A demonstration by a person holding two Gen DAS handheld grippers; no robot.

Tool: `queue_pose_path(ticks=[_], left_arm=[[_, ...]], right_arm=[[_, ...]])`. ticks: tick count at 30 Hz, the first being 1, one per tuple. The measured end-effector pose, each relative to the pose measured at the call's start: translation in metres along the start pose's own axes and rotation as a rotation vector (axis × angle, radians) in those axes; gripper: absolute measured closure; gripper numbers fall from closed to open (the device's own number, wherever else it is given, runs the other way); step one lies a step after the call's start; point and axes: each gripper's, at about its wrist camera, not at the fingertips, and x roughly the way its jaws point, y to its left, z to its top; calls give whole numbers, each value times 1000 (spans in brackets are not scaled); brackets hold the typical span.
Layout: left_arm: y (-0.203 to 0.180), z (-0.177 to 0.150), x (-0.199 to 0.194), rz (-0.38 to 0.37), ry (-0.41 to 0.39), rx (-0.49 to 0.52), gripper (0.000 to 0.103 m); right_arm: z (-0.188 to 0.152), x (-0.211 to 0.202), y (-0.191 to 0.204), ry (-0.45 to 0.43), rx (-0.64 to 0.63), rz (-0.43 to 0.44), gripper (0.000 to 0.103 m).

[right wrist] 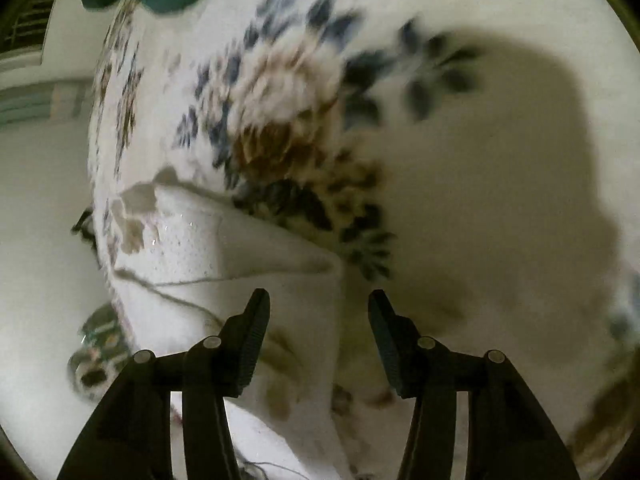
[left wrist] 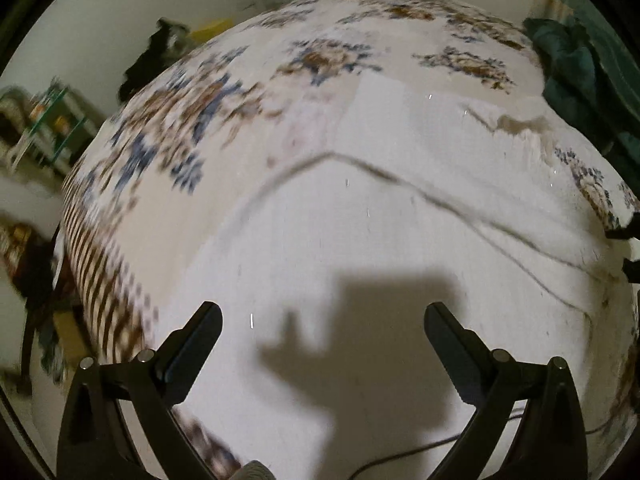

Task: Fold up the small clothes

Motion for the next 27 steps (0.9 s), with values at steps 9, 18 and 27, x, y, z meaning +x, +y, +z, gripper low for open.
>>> queue_pose_path(ticks=[9,18,27], left_arm=[[-4,-33,-50,7,15,-119,0],[-61,-81,-68,-130,133,-36,0],[-189,-200,-5,-189,345,259,1]], right_arm=[[31,-25,9,-102,-56,-49,95],[1,-37,7,75,-121,-112,44],[4,-48,-38,68,-102,6,44]])
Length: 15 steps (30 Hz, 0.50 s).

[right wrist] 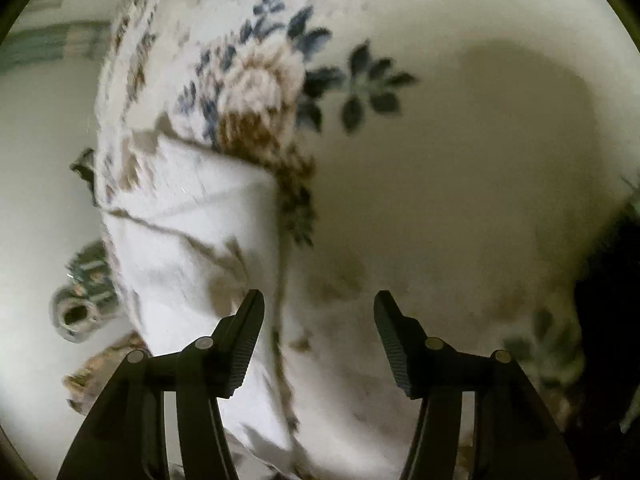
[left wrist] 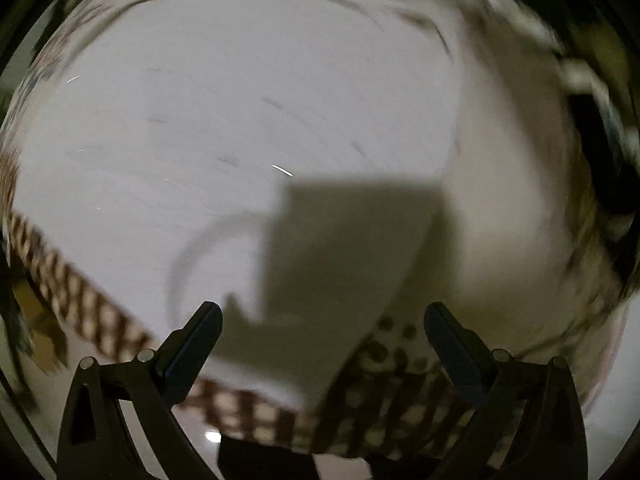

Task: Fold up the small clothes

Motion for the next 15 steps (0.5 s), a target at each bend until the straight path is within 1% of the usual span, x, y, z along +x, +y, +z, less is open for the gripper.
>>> queue_pose_path(ticks=[1,3,4,5,6,7,8,9,10,11,13,15], left_arm=[[-10,-2,10,18,-2,42,7],[-22,-3,25,77,-3,111,13],[-24,-3,29,92,-9,130,24],[-24,-2,29,103,-30,141,31],[-23,-1,27,105,-47,145,46],[-22,-1,25,109,-59,148,68],[-21,-1,21,121,-77,156,80],[-19,-2,17,126,-88,155,94],[-17,-2,13,119,-99,152,95],[-14,-4,8,108,-114,149,95],[-10,-8,0,81,-124,143,95],[-4,-10,-7,62,-129,138,95]], right_arm=[[5,5,0,-2,-2,22,44],[21,23,5,-4,19,57,44],[28,36,6,10,36,74,44],[34,46,10,14,49,80,44],[37,54,12,19,61,89,44],[40,59,14,20,65,91,44],[41,62,20,10,54,98,51],[42,63,26,-4,25,86,96],[42,63,34,-12,-12,36,94],[42,57,38,-46,-33,-4,94],[45,47,36,-87,-22,-51,95],[47,48,34,-68,-7,-37,95]])
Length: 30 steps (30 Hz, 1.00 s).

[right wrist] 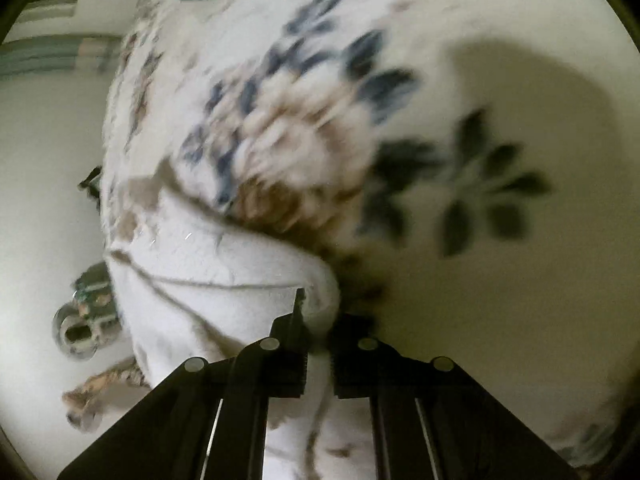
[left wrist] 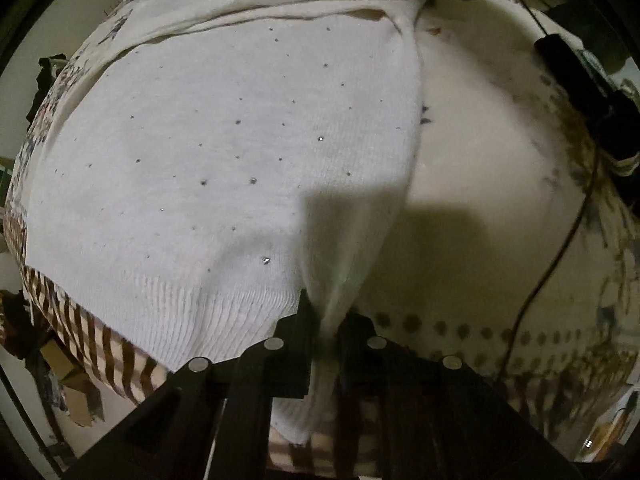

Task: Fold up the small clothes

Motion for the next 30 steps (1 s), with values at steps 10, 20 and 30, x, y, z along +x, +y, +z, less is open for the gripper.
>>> queue_pose_path(ticks=[10,20,30], left_arm=[[97,34,-69,-154,-72,-207,96],[256,43,-105,-310,-164,-445,96],[414,35,-34,-424,-108,-583,96]], right_arm=[[-13,-35,86,34,-103,-34,94],[-31,-26,295,0,-318,-174,94],[-21,160,474,20,-369,-395,94]])
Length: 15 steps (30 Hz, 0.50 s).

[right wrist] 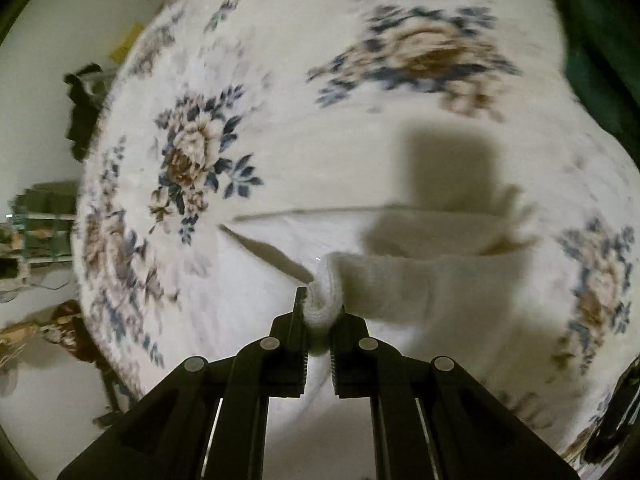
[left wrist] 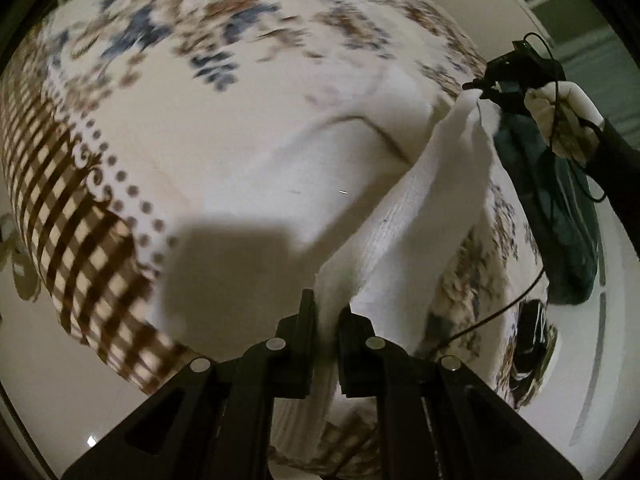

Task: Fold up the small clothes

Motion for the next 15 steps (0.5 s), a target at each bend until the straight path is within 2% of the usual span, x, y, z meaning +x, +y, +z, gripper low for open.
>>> queue_pose_path(ticks=[5,8,11,12,13,14,15], left_arm=[[56,21,15,-35,48,-54,97],[85,23,31,-62,90,-121,96],[108,24,42,-112,145,-191,88],[113,25,41,-127,149,-209,82],[114,26,38,-125,154,-218,67],[116,26,33,-139,157,-222,61],[116,27,29,-150,155,-217,55]], right_arm=[[26,70,68,46,-23,-125,94],[33,101,92,73,-35,-176,94],[34,116,98,110,-19,-190,87],[30,113,97,115,-10,-183,76],[24,107,95,123,-9,-145,68],[15,99,93,124,-10,-93,52],[1,86,90,119,-12,-39,45]])
